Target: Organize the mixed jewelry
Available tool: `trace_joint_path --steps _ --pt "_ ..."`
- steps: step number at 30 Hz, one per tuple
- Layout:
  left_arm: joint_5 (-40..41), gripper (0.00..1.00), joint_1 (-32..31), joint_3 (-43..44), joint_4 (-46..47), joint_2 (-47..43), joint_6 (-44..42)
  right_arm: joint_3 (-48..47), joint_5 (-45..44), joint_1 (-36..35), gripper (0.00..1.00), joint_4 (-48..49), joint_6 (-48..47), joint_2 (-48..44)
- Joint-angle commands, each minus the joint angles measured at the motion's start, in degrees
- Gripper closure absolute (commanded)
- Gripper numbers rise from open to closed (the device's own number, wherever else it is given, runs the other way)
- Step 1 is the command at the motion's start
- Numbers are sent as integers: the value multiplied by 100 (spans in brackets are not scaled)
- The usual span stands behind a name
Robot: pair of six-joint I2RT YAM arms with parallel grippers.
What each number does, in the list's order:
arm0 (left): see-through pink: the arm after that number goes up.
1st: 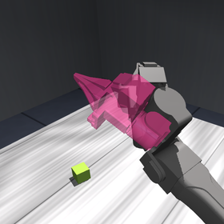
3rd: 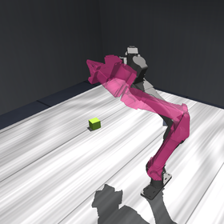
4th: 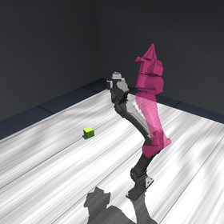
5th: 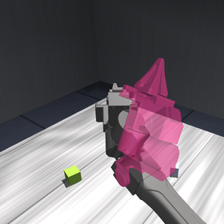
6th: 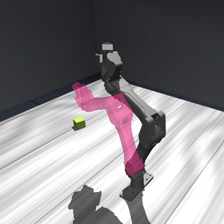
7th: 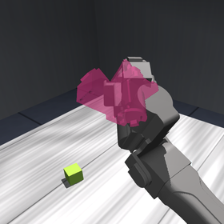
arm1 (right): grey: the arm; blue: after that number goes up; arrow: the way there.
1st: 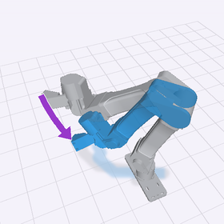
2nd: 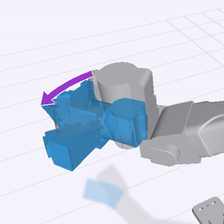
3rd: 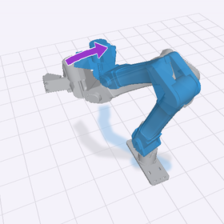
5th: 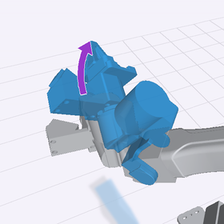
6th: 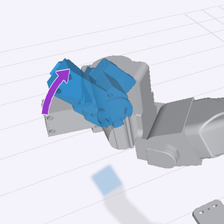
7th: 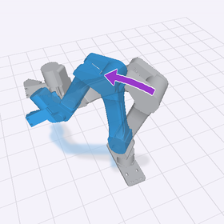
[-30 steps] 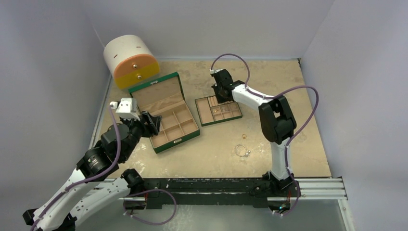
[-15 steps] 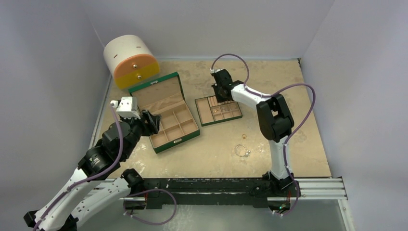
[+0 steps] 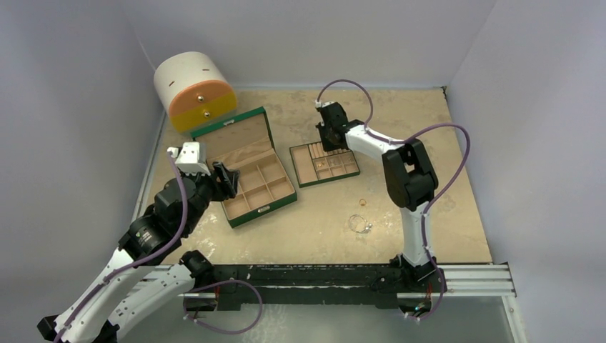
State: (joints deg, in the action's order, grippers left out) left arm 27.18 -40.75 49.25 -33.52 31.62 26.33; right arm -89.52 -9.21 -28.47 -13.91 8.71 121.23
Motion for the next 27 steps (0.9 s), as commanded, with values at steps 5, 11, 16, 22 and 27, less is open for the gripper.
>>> trace_joint_path --steps 5,11,16,22,27 --pt "-140 41 95 -4 267 -16 -110 281 407 16 68 151 343 -719" --pt "-134 41 103 -12 255 -59 -93 500 369 15 59 117 441 -1396" --pt "-134 41 104 -19 251 -92 -75 861 319 10 58 88 518 -2025" --pt "-151 41 103 -22 249 -113 -51 1682 203 14 58 127 727 -2960" --pt "-177 41 103 -25 249 -98 -49 2601 100 15 58 211 958 -3817"
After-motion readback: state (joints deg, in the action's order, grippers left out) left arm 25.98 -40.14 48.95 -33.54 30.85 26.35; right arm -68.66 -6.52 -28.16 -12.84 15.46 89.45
